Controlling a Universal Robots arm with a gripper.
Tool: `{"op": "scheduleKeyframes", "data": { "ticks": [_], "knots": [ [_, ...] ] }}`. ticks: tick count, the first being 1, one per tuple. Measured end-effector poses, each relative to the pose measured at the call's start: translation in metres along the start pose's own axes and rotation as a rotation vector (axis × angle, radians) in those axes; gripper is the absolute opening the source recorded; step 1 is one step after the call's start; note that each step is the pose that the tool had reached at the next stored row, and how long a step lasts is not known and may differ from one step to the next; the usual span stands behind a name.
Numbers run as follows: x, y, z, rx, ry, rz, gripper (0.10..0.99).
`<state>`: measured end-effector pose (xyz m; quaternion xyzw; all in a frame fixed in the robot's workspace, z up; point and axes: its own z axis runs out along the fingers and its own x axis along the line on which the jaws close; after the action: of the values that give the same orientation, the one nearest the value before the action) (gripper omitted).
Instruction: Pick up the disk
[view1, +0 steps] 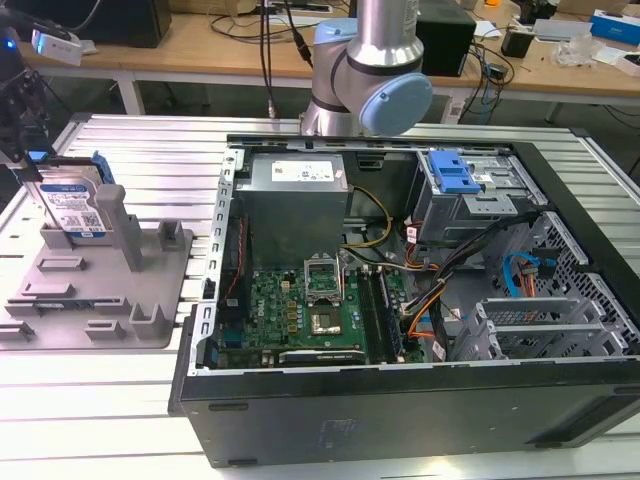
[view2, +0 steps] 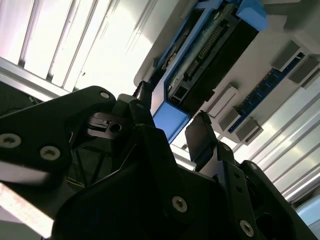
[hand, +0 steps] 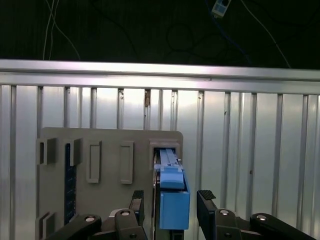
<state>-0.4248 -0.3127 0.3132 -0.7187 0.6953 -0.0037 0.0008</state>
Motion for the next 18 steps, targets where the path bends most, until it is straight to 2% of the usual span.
{"op": "scheduleKeyframes", "data": {
  "ticks": [18],
  "knots": [
    [0.0011, 0.0019, 0.0088, 0.0, 0.0005, 0.0, 0.541]
  ]
}}
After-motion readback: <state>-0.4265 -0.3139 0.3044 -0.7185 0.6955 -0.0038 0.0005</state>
